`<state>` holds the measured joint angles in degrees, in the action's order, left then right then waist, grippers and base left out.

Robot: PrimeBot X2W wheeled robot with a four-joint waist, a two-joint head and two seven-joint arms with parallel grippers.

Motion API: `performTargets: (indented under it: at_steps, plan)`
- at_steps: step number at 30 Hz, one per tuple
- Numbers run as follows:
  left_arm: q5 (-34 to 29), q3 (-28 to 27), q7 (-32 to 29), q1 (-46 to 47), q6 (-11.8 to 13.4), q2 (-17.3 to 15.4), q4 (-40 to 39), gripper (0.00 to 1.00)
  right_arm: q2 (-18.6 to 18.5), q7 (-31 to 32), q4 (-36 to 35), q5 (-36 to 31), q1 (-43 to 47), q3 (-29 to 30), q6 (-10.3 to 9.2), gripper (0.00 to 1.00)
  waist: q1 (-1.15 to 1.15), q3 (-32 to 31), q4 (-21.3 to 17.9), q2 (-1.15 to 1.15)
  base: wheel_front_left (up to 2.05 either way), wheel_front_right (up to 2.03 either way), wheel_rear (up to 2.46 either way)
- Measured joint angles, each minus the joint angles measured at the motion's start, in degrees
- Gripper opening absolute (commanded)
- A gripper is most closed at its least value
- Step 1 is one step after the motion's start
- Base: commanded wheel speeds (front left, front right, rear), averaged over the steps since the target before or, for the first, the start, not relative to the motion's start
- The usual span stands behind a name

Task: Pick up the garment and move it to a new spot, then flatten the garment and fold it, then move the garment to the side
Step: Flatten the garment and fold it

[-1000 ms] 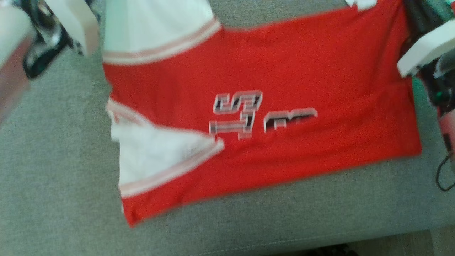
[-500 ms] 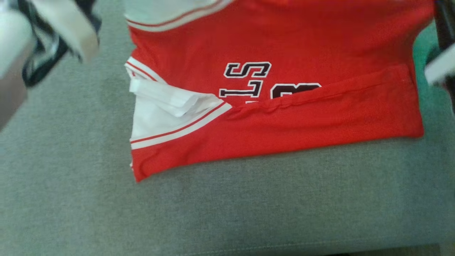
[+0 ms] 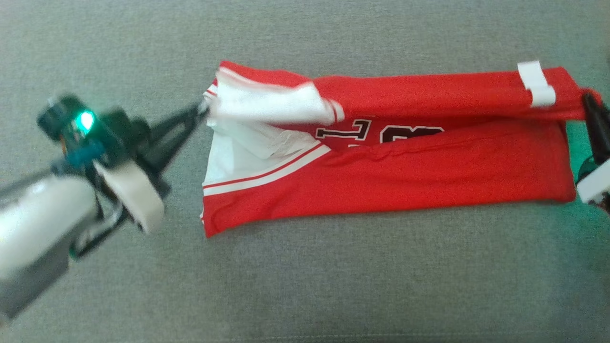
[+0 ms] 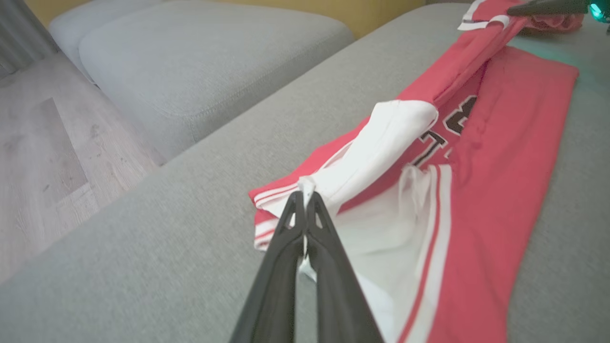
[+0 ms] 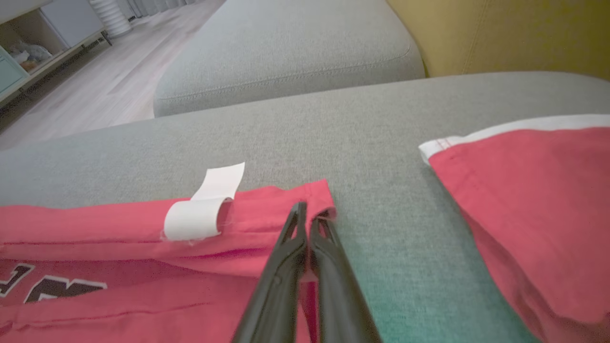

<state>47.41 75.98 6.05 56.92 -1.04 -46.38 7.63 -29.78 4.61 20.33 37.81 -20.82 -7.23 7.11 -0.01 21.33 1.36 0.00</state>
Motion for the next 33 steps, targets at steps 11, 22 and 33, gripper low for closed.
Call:
performTargets:
  at_steps: [11,22,33]
  plan:
    - [0.05,-0.01,-0.52,-8.62,4.61,-0.25,-4.91,0.00,2.21,3.59,-2.81,-2.12,5.65,4.45,0.00,0.09,0.01,0.67,1.13,0.00,0.00,0.00,0.00]
    - [1.60,-2.98,6.59,-16.10,15.71,7.19,0.33,1.00,9.50,-0.87,-5.15,-5.48,9.83,10.34,0.00,1.00,0.01,-3.33,0.39,0.00,0.00,0.00,0.00]
    - [-11.57,-24.90,8.49,-34.41,33.15,20.65,-4.66,1.00,19.46,-6.02,-2.72,-10.60,15.69,16.47,0.00,1.00,0.00,-11.38,0.33,0.00,0.00,0.00,0.00]
